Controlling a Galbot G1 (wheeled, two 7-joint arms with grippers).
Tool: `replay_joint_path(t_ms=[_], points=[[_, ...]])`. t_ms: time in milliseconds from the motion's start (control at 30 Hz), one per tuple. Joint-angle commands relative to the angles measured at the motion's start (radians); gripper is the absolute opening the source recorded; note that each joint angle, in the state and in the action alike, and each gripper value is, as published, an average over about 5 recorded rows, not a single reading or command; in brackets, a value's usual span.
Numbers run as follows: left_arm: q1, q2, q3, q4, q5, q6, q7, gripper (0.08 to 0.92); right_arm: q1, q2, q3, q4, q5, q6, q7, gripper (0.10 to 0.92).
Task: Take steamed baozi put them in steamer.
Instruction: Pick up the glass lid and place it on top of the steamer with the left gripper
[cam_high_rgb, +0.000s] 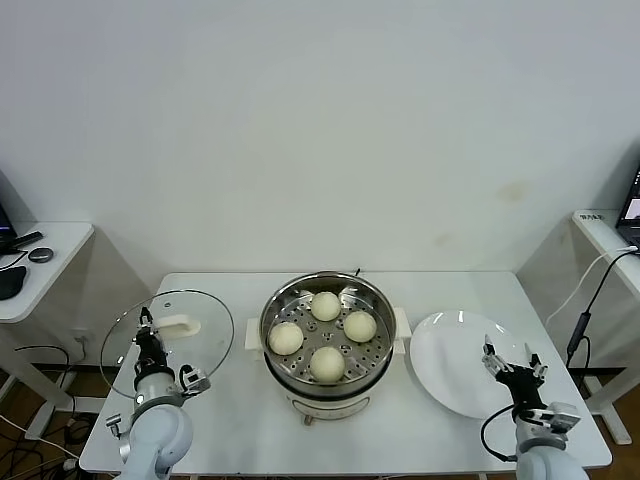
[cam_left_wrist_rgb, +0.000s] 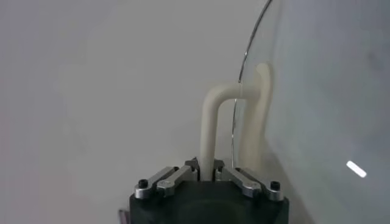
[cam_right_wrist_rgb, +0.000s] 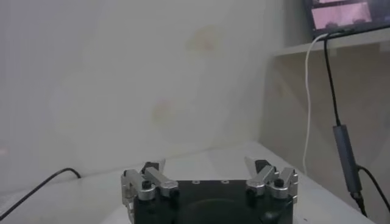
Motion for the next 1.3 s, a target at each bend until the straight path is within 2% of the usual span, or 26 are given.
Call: replay_joint_path(t_ms=[33, 233, 533, 733, 933, 1100, 1300], points=[[0.006, -0.068, -0.026, -0.231, 0.166, 0.11, 0.22, 0.18, -0.013, -0.004, 0.006, 0.029, 0.004, -0.003, -0.002, 0.823], [0.025, -0.13, 0.074, -0.318, 0.231, 0.109, 0.258, 0.18, -0.019, 0.002, 0.011, 0.027, -0.002, -0.003, -0.002, 0.823], [-0.016, -0.237, 0.342, -0.356, 0.311, 0.109, 0.31, 0.18, -0.03, 0.016, 0.028, 0.028, -0.015, -0.002, -0.003, 0.823], [-0.076, -0.293, 0.461, -0.259, 0.339, 0.109, 0.303, 0.18, -0.04, 0.014, 0.044, 0.038, -0.02, -0.008, -0.003, 0.823], [-0.145, -0.305, 0.554, -0.18, 0.284, 0.109, 0.298, 0.18, -0.042, 0.025, 0.047, 0.041, -0.031, -0.014, -0.002, 0.823], [-0.182, -0.316, 0.594, -0.13, 0.203, 0.11, 0.288, 0.18, -0.038, 0.035, 0.044, 0.034, -0.041, -0.014, -0.002, 0.823], [-0.199, -0.321, 0.606, -0.078, 0.222, 0.11, 0.275, 0.18, -0.029, 0.044, 0.039, 0.03, -0.049, -0.016, -0.001, 0.823]])
